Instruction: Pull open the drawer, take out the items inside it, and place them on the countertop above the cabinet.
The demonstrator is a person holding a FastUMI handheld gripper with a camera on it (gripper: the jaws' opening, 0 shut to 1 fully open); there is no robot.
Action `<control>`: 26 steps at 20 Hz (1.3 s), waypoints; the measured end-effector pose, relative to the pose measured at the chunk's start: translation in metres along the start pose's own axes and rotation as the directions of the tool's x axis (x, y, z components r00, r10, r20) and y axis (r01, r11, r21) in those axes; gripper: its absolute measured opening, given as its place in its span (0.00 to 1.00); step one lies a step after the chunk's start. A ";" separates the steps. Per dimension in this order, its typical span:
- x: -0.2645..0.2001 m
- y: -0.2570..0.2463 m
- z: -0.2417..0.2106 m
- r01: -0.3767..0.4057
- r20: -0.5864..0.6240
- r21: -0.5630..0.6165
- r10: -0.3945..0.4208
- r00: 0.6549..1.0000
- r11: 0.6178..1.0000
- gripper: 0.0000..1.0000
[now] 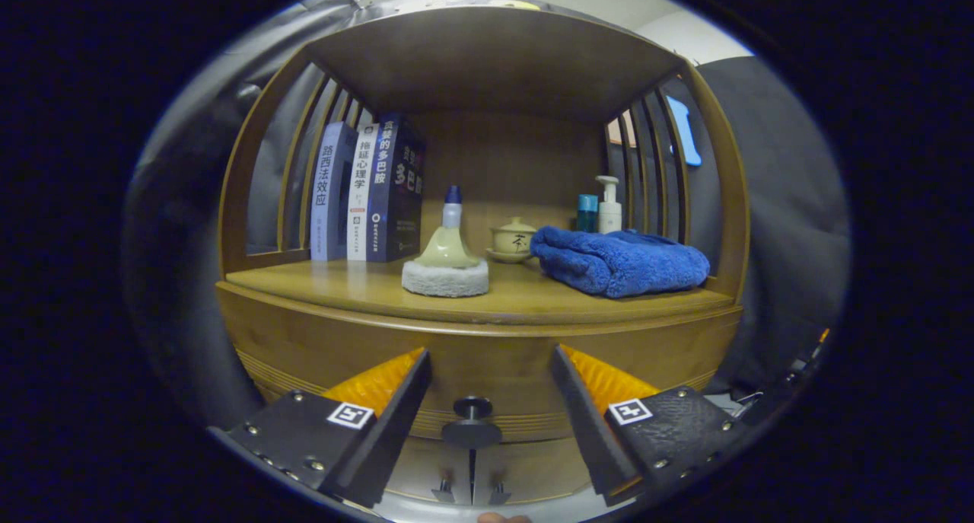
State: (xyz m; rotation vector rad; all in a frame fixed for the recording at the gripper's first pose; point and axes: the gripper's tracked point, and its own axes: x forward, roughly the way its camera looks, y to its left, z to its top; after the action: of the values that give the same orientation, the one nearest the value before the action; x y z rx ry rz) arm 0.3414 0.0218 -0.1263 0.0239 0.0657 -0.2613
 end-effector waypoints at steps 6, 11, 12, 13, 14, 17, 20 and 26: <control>0.000 0.000 -0.001 -0.004 0.002 -0.003 0.004 1.000 1.000 0.96; -0.001 0.000 -0.001 -0.006 0.005 -0.006 0.006 1.000 1.000 0.96; 0.000 0.000 -0.001 -0.006 0.006 -0.006 0.006 1.000 1.000 0.96; 0.000 0.000 -0.001 -0.007 0.004 -0.005 0.007 1.000 1.000 0.96; 0.000 0.001 -0.001 -0.008 0.003 -0.003 0.008 1.000 1.000 0.96; -0.001 0.000 0.000 -0.010 0.000 -0.004 0.010 1.000 1.000 0.96; -0.002 0.000 -0.002 -0.014 -0.009 -0.021 0.014 1.000 1.000 0.96; -0.030 -0.001 0.023 -0.056 0.101 -0.102 0.066 0.993 0.993 0.96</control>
State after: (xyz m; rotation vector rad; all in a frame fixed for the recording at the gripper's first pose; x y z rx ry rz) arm 0.3135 0.0281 -0.1010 -0.0865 -0.0257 -0.1976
